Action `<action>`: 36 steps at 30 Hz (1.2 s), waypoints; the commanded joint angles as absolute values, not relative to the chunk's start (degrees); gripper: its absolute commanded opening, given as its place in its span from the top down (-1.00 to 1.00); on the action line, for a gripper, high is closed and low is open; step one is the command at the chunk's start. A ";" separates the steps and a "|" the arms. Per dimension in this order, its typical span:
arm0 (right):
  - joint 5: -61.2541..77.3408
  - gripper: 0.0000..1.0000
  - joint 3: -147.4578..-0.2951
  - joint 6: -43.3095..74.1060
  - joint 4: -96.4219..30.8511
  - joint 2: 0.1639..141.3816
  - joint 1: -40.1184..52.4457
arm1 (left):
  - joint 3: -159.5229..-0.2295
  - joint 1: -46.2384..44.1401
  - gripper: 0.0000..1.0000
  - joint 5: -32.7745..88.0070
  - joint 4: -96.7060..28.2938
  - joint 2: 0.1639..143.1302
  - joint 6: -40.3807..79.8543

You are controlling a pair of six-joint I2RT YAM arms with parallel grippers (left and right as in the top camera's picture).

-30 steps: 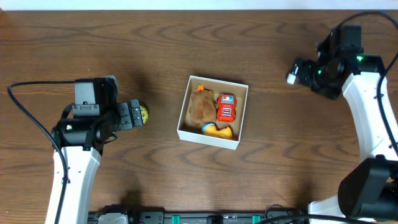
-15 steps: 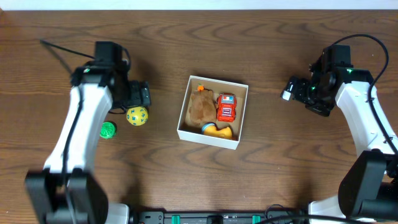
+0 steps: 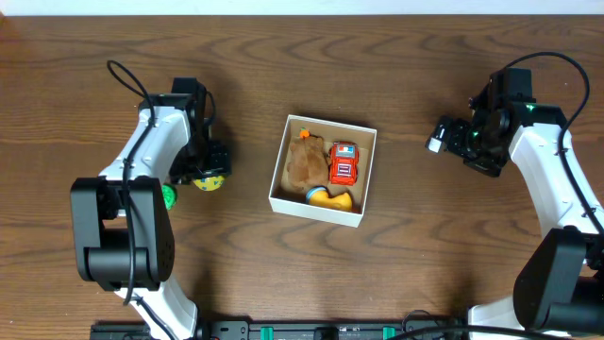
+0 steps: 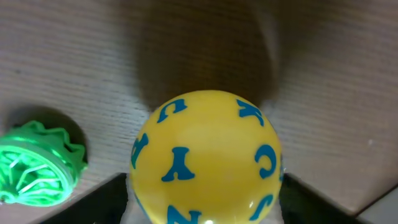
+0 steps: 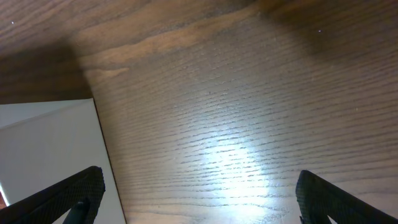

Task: Pack container
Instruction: 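Retract the right gripper and grasp the yellow lettered ball with left, then carry the yellow ball into the box and release it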

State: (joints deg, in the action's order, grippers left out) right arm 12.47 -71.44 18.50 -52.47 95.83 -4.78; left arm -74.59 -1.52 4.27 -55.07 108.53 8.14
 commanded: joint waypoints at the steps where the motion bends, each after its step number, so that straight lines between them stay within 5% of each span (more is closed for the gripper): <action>1: 13.10 -0.99 -71.11 19.25 -52.47 95.15 -5.19 | -74.87 -1.48 -0.08 4.29 -55.20 108.66 8.27; 4: 13.10 -0.98 -71.11 19.25 -52.47 95.15 -5.19 | -74.89 -1.48 0.14 4.29 -55.22 108.57 8.27; 16: 13.08 -0.98 -71.11 19.25 -52.16 95.15 -5.19 | -91.05 -6.22 0.39 4.32 -65.76 100.12 8.21; 23: 13.06 -0.98 -71.11 19.25 -52.01 95.15 -5.19 | -95.48 -19.07 0.39 4.32 -63.37 93.14 8.23; 36: 13.10 -0.99 -71.11 19.25 -52.12 95.15 -5.19 | -88.25 -35.86 0.39 4.32 -64.03 101.58 8.27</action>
State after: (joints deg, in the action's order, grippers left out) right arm 12.49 -71.44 18.50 -52.18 95.83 -4.78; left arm -89.52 -35.03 4.54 -63.53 99.55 7.92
